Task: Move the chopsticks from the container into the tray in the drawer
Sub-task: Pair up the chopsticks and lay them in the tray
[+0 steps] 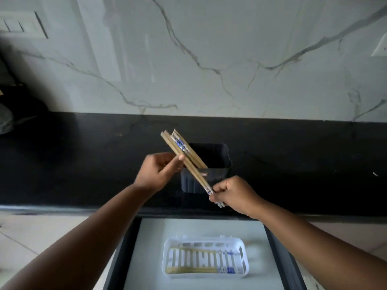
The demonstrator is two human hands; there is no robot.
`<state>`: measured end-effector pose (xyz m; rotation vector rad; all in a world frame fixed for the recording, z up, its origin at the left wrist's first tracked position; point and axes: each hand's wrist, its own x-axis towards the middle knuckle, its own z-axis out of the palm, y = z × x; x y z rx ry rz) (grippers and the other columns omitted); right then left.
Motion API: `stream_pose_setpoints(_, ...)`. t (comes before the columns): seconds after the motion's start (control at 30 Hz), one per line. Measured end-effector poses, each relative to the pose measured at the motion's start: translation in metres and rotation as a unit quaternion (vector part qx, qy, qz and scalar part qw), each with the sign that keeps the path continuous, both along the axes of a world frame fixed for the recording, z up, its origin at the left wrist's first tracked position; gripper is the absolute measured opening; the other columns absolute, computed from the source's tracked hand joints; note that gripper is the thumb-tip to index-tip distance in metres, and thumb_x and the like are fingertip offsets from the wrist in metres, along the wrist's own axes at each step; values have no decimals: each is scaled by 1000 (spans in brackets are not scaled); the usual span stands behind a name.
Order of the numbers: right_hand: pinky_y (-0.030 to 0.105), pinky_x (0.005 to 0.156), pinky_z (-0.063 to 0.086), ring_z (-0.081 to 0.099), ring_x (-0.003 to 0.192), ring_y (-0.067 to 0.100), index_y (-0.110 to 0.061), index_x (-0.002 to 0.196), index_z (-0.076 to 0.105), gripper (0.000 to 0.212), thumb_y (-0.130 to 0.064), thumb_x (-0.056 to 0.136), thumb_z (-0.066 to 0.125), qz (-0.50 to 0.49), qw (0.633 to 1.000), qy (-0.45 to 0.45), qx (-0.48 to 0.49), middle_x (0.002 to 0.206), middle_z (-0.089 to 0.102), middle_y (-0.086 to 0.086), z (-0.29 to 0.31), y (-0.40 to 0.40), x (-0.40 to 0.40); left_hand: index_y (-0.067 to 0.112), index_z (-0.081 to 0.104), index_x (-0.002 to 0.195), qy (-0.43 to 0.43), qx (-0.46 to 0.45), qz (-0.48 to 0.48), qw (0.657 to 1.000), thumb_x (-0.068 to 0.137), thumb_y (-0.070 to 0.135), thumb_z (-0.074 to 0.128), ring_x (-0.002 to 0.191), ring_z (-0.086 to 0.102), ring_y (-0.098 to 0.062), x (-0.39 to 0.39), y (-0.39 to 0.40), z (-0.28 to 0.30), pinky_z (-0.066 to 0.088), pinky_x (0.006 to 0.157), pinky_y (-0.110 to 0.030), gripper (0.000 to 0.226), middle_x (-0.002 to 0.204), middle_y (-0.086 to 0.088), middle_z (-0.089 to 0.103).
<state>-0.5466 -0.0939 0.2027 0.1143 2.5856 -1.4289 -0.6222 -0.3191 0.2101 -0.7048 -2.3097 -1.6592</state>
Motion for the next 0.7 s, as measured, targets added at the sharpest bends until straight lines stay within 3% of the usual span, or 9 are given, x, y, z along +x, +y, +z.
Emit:
stream_pose_setpoints(0.1, 23, 56, 43, 52, 54, 8, -14, 73, 75, 6, -18, 77, 78, 59, 990, -40, 119, 57, 62, -2, -44, 14, 11, 7, 66, 64, 91, -191, 83, 974, 87, 74, 36, 57, 62, -26, -7, -39, -33, 49, 54, -41, 77, 57, -6, 63)
stream_pose_setpoints(0.2, 25, 59, 48, 59, 60, 9, -19, 70, 73, 11, -18, 80, 71, 93, 974, -98, 184, 63, 65, -7, -82, 24, 25, 19, 58, 62, 111, -318, 94, 937, 87, 77, 24, 62, 58, -23, -6, -58, -60, 41, 51, -29, 72, 61, 4, 55)
stream_pose_setpoints(0.27, 25, 60, 48, 62, 65, 14, -20, 68, 73, 15, -14, 82, 67, 122, 957, -136, 227, 69, 69, -4, -103, 28, 33, 23, 68, 86, 86, -392, 92, 911, 87, 75, 27, 97, 63, -25, -9, -60, -77, 48, 70, -30, 66, 88, -1, 68)
stream_pose_setpoints(0.3, 26, 62, 48, 65, 71, 18, -16, 70, 73, 14, -13, 81, 65, 142, 945, -147, 254, 76, 71, 2, -112, 28, 36, 23, 66, 112, 47, -437, 91, 894, 88, 73, 30, 123, 52, -26, -12, -59, -86, 46, 92, -35, 66, 119, -5, 66)
stream_pose_setpoints(0.33, 27, 64, 47, 67, 79, 24, -11, 69, 70, 15, -10, 81, 61, 162, 934, -152, 278, 82, 71, 9, -120, 27, 38, 22, 52, 136, 2, -483, 90, 871, 89, 71, 33, 142, 31, -25, -14, -57, -94, 32, 111, -40, 70, 146, -5, 48)
stream_pose_setpoints(0.37, 28, 64, 44, 67, 82, 28, -8, 61, 63, 19, -8, 79, 58, 177, 926, -155, 295, 82, 69, 15, -128, 26, 40, 23, 32, 149, -40, -517, 88, 851, 90, 71, 32, 149, 10, -23, -16, -54, -102, 16, 119, -43, 77, 160, -2, 25)
stream_pose_setpoints(0.4, 26, 61, 40, 66, 79, 31, -10, 53, 51, 27, -5, 78, 55, 187, 919, -156, 310, 75, 65, 16, -135, 24, 42, 24, 17, 154, -74, -532, 91, 838, 89, 72, 27, 150, -3, -23, -16, -51, -108, 5, 120, -44, 82, 163, 0, 8)
stream_pose_setpoints(0.47, 25, 53, 30, 51, 65, 31, -13, 52, 35, 34, 0, 79, 52, 199, 906, -149, 342, 63, 47, 10, -147, 20, 43, 25, 4, 155, -99, -535, 106, 832, 86, 76, 16, 149, -10, -23, -16, -46, -117, -3, 120, -46, 86, 164, 1, -4)
stream_pose_setpoints(0.7, 26, 47, 17, 33, 69, 19, -15, 54, 22, 38, 9, 74, 44, 226, 888, -139, 376, 57, 20, 3, -168, 9, 40, 27, 1, 155, -84, -535, 115, 833, 78, 80, 1, 149, -11, -21, -15, -46, -119, -4, 120, -44, 94, 163, 1, -5)
